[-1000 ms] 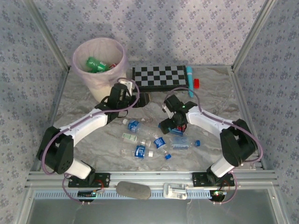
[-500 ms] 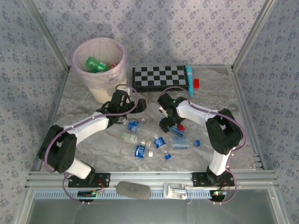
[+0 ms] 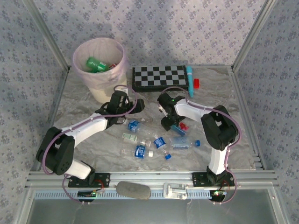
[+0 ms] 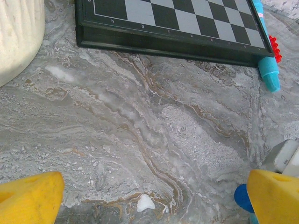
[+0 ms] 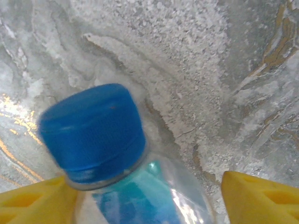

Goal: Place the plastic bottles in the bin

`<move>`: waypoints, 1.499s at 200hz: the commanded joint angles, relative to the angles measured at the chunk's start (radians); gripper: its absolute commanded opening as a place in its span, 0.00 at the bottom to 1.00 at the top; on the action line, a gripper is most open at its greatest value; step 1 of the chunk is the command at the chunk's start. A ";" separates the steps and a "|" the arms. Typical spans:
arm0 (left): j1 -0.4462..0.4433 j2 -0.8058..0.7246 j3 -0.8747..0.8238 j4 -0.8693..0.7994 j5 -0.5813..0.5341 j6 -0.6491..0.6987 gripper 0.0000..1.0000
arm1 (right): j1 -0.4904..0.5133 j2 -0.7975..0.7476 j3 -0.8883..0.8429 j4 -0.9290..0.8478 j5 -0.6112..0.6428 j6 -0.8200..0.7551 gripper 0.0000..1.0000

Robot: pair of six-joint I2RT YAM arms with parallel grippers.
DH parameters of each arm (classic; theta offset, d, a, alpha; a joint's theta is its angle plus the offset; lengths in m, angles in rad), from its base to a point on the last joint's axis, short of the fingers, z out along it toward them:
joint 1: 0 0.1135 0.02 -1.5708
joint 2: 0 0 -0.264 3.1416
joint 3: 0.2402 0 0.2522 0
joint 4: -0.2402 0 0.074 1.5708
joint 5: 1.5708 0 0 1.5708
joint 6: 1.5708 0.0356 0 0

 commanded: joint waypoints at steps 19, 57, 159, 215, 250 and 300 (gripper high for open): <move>0.012 -0.018 0.134 -0.076 0.033 0.083 1.00 | -0.027 -0.040 0.003 0.038 -0.054 0.011 0.59; 0.013 0.028 0.285 -0.194 0.094 0.152 1.00 | -0.065 -0.090 -0.003 0.077 -0.130 0.066 0.52; 0.013 0.046 0.264 -0.062 0.446 0.183 1.00 | -0.243 -0.274 -0.012 0.406 -0.610 0.482 0.49; 0.005 0.078 0.219 0.022 0.651 0.155 1.00 | -0.295 -0.308 -0.095 0.592 -0.692 0.674 0.50; -0.024 0.099 0.216 0.032 0.720 0.174 1.00 | -0.314 -0.328 -0.133 0.686 -0.719 0.768 0.50; -0.068 0.175 0.257 0.037 0.748 0.175 1.00 | -0.315 -0.325 -0.145 0.780 -0.775 0.852 0.50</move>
